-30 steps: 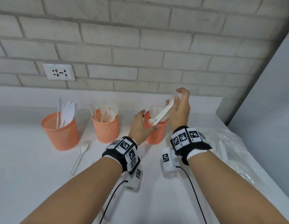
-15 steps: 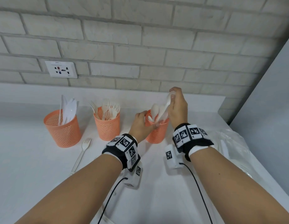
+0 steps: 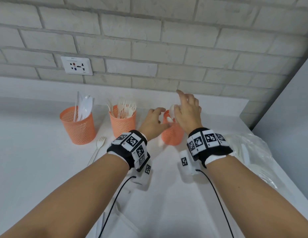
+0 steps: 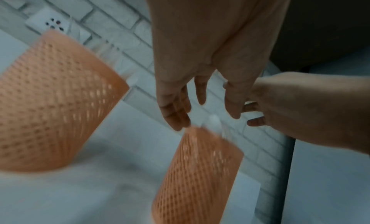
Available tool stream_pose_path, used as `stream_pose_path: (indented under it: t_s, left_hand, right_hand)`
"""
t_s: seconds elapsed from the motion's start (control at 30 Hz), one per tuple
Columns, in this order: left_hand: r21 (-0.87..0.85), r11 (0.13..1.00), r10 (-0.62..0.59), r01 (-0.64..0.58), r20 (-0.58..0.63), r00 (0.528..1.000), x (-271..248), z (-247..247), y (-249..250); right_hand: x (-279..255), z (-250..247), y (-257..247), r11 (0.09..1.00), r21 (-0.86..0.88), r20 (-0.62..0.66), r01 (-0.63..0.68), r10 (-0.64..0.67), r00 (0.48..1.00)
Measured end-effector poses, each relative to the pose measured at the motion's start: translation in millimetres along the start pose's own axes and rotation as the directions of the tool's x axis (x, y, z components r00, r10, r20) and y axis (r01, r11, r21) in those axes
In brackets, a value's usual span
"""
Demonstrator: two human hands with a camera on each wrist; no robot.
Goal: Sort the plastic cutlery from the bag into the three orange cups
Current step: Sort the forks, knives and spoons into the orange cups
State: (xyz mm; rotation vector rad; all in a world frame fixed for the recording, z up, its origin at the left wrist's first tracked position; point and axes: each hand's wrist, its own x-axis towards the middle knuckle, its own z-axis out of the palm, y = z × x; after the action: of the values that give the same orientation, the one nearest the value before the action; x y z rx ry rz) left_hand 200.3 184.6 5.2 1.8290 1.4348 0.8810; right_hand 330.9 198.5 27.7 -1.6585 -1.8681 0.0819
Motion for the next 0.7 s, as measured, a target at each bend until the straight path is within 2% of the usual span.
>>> stream_pose_path:
  t_s: [0.07,0.1,0.13,0.2,0.27,0.33,0.37,0.4,0.47,0.57,0.7]
  left_hand:
    - [0.055,0.998,0.032,-0.032,0.01,0.999,-11,-24,3]
    - [0.09,0.996,0.023,-0.025,0.03,0.999,-17,-38,-1]
    - [0.142,0.99,-0.002,-0.004,0.047,0.999,-25,-52,-7]
    - [0.286,0.953,-0.123,0.101,0.061,0.99,-41,-79,-29]
    - [0.45,0.863,-0.28,0.231,0.045,0.959,-58,-99,-56]
    - [0.613,0.72,-0.416,0.326,0.006,0.909,-74,-108,-82]
    - [0.655,0.659,-0.476,0.371,-0.018,0.879,-81,-110,-92]
    - [0.668,0.619,-0.523,0.413,-0.042,0.852,-87,-110,-99]
    - [0.639,0.602,-0.569,0.479,-0.078,0.819,-97,-108,-108]
    - [0.607,0.61,-0.571,0.509,-0.109,0.814,-102,-105,-108]
    - [0.626,0.589,-0.628,0.511,-0.044,0.777,-105,-106,-102]
  right_hand:
    - [-6,-6,-17,0.995,0.065,-0.086,0.077,-0.071,0.994]
    - [-11,-6,-26,0.986,0.105,-0.073,0.133,-0.126,0.989]
    - [-18,-5,-33,0.97,0.153,-0.019,0.188,-0.187,0.982]
    - [-37,4,-47,0.934,0.254,0.18,0.253,-0.302,0.936]
    - [-57,18,-57,0.923,0.27,0.423,0.275,-0.37,0.827]
    - [-73,38,-64,0.933,0.209,0.607,0.294,-0.359,0.709]
    - [-79,47,-68,0.939,0.17,0.666,0.299,-0.334,0.668]
    - [-85,56,-73,0.944,0.141,0.707,0.298,-0.307,0.637]
    - [-97,69,-84,0.947,0.107,0.759,0.304,-0.275,0.59]
    - [-113,81,-100,0.927,0.015,0.794,0.374,-0.238,0.559]
    - [-121,83,-109,0.908,-0.04,0.807,0.418,-0.217,0.55]
